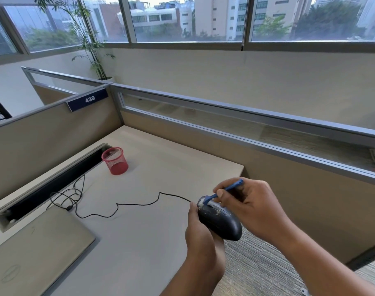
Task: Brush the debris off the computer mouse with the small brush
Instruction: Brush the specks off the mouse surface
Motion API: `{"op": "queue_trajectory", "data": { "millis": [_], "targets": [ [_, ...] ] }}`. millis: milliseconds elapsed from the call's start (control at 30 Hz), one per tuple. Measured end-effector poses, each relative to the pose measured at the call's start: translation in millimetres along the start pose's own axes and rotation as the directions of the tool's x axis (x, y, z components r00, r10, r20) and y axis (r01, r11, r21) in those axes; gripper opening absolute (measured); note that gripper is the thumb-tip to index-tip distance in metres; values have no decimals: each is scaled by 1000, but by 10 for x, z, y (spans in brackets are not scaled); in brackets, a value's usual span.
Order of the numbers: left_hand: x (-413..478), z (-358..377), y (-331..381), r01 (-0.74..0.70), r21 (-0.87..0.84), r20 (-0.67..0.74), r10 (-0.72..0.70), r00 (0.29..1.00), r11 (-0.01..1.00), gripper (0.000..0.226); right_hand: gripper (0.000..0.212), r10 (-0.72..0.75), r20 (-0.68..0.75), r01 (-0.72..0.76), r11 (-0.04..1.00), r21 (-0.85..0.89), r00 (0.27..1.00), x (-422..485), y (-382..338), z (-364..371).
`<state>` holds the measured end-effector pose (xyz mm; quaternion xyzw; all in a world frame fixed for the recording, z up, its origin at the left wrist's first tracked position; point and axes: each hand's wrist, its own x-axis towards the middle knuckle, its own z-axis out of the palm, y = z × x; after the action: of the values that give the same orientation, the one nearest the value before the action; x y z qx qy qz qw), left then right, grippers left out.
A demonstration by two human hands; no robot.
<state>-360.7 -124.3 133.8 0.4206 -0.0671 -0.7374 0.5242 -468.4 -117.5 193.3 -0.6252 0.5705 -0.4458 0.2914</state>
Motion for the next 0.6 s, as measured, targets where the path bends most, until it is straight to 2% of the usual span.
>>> {"op": "queue_trajectory", "data": {
  "millis": [100, 233, 367, 467, 533, 600],
  "targets": [
    [-5, 11, 42, 15, 19, -3, -15, 1000, 1000, 57, 13, -11, 10, 11, 999, -38, 1000, -31, 32, 50],
    [28, -13, 106, 17, 62, -15, -16, 1000, 998, 64, 17, -46, -59, 37, 988, -152, 997, -148, 90, -96],
    [-3, 0, 60, -5, 60, -7, 6, 1000, 998, 59, 17, -16, -134, 14, 1000, -10, 991, -99, 48, -102],
    [-4, 1, 22, 0, 18, 3, 0, 1000, 1000, 55, 16, -4, -56, 6, 999, 45, 998, -26, 15, 28],
    [24, -7, 15, 18, 14, 1, -18, 1000, 1000, 56, 18, -1, -14, 1, 1000, -10, 1000, -30, 50, 62],
    [43, -15, 15, 25, 13, -12, -25, 1000, 1000, 59, 20, 5, -32, -7, 997, -75, 999, -88, 122, 12]
  ]
}}
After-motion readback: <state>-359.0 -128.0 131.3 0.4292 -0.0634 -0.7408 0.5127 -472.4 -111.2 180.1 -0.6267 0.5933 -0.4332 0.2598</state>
